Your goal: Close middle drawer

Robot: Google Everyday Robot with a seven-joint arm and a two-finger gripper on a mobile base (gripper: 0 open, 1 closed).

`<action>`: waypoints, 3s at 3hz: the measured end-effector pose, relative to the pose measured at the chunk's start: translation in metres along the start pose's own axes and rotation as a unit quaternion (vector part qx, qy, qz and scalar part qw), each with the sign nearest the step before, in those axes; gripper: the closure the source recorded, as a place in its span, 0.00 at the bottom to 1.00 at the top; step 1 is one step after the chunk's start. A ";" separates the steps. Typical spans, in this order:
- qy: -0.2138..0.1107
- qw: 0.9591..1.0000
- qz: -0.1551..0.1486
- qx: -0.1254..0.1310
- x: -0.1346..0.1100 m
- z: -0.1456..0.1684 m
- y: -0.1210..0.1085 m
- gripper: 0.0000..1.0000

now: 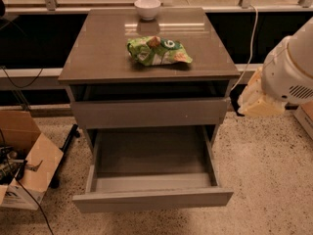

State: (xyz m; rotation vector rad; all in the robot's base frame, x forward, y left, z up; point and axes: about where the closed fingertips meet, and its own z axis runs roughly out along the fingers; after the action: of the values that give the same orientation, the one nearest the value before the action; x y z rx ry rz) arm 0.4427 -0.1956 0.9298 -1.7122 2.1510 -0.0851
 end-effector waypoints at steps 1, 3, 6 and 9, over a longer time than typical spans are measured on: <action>-0.032 0.999 -0.016 0.002 0.010 0.040 -0.004 0.99; -0.015 1.000 -0.014 -0.001 0.009 0.041 -0.002 1.00; -0.031 0.998 -0.016 -0.053 0.048 0.166 0.035 1.00; -0.026 0.996 0.003 -0.081 0.079 0.221 0.069 1.00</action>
Offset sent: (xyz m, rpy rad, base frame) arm 0.0102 -0.0030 -0.0309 0.0386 -0.0116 0.0290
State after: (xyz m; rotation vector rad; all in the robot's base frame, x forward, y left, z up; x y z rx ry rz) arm 0.4384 -0.2110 0.6859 -1.7738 2.1763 0.1373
